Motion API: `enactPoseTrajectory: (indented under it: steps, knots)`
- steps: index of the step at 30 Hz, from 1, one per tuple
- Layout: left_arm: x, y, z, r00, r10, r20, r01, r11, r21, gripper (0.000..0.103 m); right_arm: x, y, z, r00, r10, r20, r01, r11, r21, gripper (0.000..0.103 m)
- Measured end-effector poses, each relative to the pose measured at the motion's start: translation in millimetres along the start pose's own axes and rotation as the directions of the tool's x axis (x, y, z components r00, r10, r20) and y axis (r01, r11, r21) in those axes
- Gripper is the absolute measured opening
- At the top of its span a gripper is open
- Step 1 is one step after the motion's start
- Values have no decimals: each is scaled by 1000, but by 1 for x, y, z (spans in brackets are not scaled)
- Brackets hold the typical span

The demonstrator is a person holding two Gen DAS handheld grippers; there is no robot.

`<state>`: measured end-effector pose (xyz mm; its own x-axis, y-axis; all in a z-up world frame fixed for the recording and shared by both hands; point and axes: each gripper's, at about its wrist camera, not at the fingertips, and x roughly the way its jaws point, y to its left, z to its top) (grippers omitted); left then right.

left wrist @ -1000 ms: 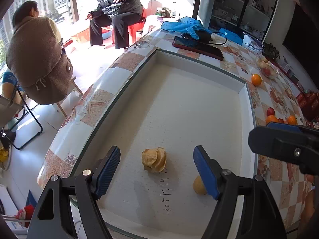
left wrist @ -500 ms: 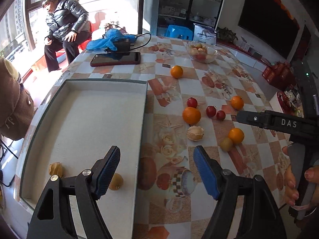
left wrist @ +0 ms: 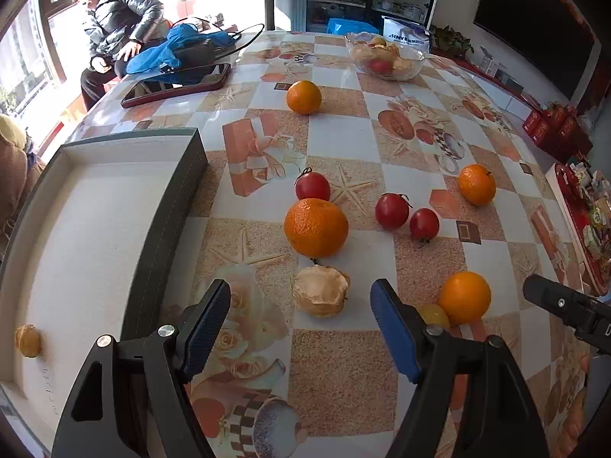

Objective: Organize fruits
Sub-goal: 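Grasp a tangerine with the right gripper while the left gripper approaches another husk fruit, then close the left gripper on the second papery husk fruit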

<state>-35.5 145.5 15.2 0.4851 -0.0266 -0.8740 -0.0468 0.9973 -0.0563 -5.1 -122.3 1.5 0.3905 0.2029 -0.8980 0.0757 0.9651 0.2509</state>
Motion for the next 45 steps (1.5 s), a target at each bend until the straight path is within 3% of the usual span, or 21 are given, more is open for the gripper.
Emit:
enactPoseTrajectory:
  steps: [6, 13, 17, 19, 21, 23, 25, 27, 34, 39, 45]
  knots:
    - [8, -6, -1, 998, 63, 18, -64, 998, 11, 74, 17, 17, 19, 999, -41, 1, 41, 996, -73, 97]
    - [10, -8, 1, 996, 75, 45, -75, 997, -7, 62, 33, 26, 53, 999, -31, 45, 32, 999, -16, 97]
    - [10, -10, 2, 996, 76, 56, -76, 997, -4, 57, 43, 39, 69, 997, -37, 70, 39, 998, -41, 97]
    - [10, -10, 2, 995, 75, 61, -74, 997, -9, 57, 49, 45, 72, 996, -60, 69, 64, 996, -59, 91]
    - [10, -10, 1, 995, 74, 65, -74, 997, -10, 57, 51, 51, 73, 991, -100, 90, 107, 990, -87, 71]
    - [10, -10, 0, 995, 75, 70, -75, 997, -11, 54, 53, 56, 72, 988, -118, 96, 129, 985, -114, 71]
    - [8, -9, -1, 994, 74, 76, -74, 997, -15, 44, 53, 59, 68, 982, -150, 113, 165, 976, -145, 65]
    - [7, -6, -3, 994, 67, 81, -67, 998, -11, 28, 51, 61, 63, 975, -179, 134, 201, 963, -177, 39]
    - [-7, 6, -25, 996, 23, 90, -24, 1000, 1, 25, 30, 37, 37, 984, -126, 126, 145, 977, -159, 39]
    - [-25, 10, -55, 996, 2, 94, -1, 1000, -2, 25, 6, 24, -13, 980, -126, 153, 152, 973, -173, 39]
    - [-42, 6, -87, 994, 20, 104, -22, 1000, 17, 25, -13, 26, -72, 961, -128, 243, 184, 958, -221, 39]
